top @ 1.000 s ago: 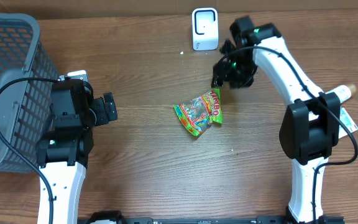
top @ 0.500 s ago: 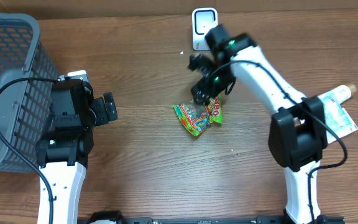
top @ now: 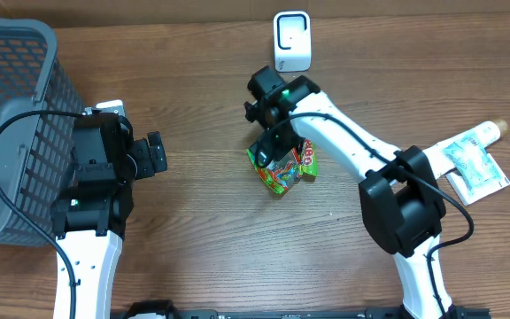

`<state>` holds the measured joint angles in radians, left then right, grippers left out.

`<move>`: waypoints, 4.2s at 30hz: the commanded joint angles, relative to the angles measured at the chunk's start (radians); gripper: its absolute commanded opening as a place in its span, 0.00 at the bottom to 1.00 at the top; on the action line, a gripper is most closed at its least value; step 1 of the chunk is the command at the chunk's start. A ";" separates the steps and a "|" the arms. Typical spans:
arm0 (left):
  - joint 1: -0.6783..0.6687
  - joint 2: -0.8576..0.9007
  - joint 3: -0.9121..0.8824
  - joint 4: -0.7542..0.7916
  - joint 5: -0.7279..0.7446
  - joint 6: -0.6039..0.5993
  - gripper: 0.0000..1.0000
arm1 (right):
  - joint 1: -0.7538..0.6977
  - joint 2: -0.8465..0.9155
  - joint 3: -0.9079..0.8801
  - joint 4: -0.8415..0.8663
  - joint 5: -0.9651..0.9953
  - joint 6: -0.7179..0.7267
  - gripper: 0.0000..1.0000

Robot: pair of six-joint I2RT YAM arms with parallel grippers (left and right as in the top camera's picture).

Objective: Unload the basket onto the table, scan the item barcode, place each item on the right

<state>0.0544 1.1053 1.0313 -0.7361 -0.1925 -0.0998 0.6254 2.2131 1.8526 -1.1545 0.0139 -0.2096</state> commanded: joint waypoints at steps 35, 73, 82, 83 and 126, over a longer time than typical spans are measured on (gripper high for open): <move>0.004 -0.006 0.003 0.003 -0.008 0.014 1.00 | 0.193 0.030 -0.219 0.135 0.401 0.121 0.04; 0.004 -0.006 0.003 0.003 -0.008 0.014 1.00 | -0.269 -0.113 -0.282 0.323 -0.552 0.366 0.05; 0.004 -0.006 0.003 0.003 -0.008 0.014 1.00 | -0.313 -0.113 -0.282 0.315 -0.384 0.371 0.36; 0.004 -0.006 0.003 0.003 -0.008 0.014 1.00 | -0.316 -0.113 -0.282 0.313 -0.377 0.370 0.38; 0.004 -0.006 0.003 0.003 -0.008 0.014 1.00 | 0.070 -0.043 -0.298 0.312 0.509 0.261 0.46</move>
<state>0.0544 1.1053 1.0313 -0.7361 -0.1921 -0.0998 0.6945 2.1704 1.5959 -0.8654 0.5022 0.0479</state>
